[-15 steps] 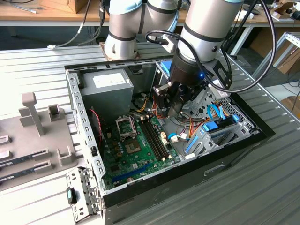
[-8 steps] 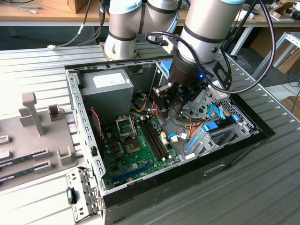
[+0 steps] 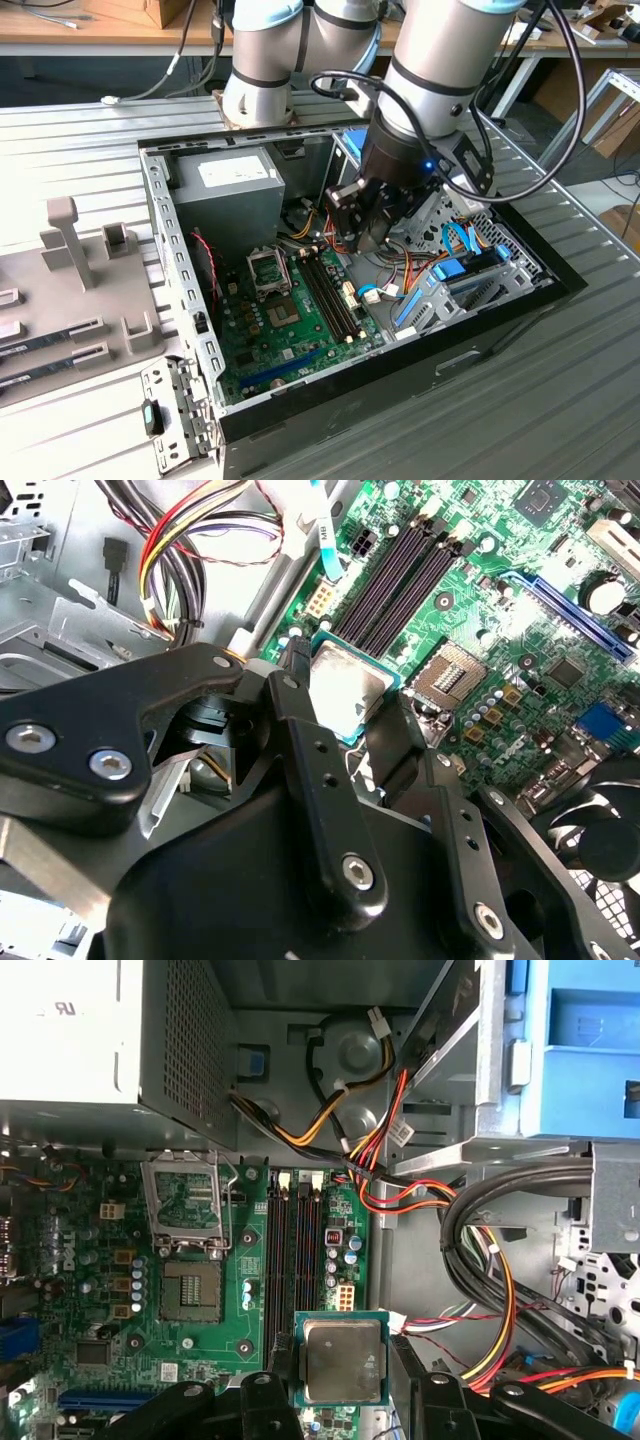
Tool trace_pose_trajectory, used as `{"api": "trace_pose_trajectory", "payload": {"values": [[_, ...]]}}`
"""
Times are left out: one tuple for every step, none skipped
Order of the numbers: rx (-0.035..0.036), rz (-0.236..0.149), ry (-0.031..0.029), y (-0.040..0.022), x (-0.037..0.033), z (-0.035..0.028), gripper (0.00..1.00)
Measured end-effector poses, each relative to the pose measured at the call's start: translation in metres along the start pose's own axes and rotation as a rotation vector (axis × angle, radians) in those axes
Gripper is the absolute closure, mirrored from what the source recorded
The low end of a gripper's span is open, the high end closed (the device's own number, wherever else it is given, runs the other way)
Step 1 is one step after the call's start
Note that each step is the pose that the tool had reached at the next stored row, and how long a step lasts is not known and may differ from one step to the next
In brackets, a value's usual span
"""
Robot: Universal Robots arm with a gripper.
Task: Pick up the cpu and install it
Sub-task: 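Pick up the cpu and move it towards the insertion slot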
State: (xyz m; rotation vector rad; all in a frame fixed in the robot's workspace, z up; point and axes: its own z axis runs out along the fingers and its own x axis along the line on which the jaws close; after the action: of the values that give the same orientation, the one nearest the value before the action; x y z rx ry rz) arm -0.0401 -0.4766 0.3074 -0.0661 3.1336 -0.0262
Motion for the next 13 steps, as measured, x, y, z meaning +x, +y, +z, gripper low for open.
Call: {"api": "trace_pose_trajectory", "payload": {"values": [[-0.0001, 0.0, 0.0, 0.0, 0.0, 0.0002, 0.53], [0.0, 0.0, 0.0, -0.0001, 0.0, 0.0005, 0.53], [0.0, 0.0, 0.0, -0.0001, 0.0, 0.0007, 0.53], [0.0, 0.0, 0.0, -0.0002, 0.0, 0.001, 0.53], [0.0, 0.0, 0.0, -0.0002, 0.0, 0.0012, 0.53], [0.0, 0.0, 0.0, -0.0002, 0.0, 0.0015, 0.53], [-0.0001, 0.0, 0.0, -0.0002, 0.0, 0.0017, 0.53], [-0.0002, 0.0, -0.0001, -0.0002, 0.0, 0.0021, 0.53], [-0.0001, 0.0, 0.0, -0.0002, 0.0, 0.0023, 0.53], [-0.0001, 0.0, 0.0, -0.0002, 0.0, 0.0025, 0.53], [-0.0002, 0.0, -0.0001, -0.0002, 0.0, 0.003, 0.53], [-0.0002, 0.0, -0.0001, -0.0002, 0.0, 0.0034, 0.53], [-0.0001, 0.0, 0.0, -0.0002, 0.0, 0.0039, 0.53]]}}
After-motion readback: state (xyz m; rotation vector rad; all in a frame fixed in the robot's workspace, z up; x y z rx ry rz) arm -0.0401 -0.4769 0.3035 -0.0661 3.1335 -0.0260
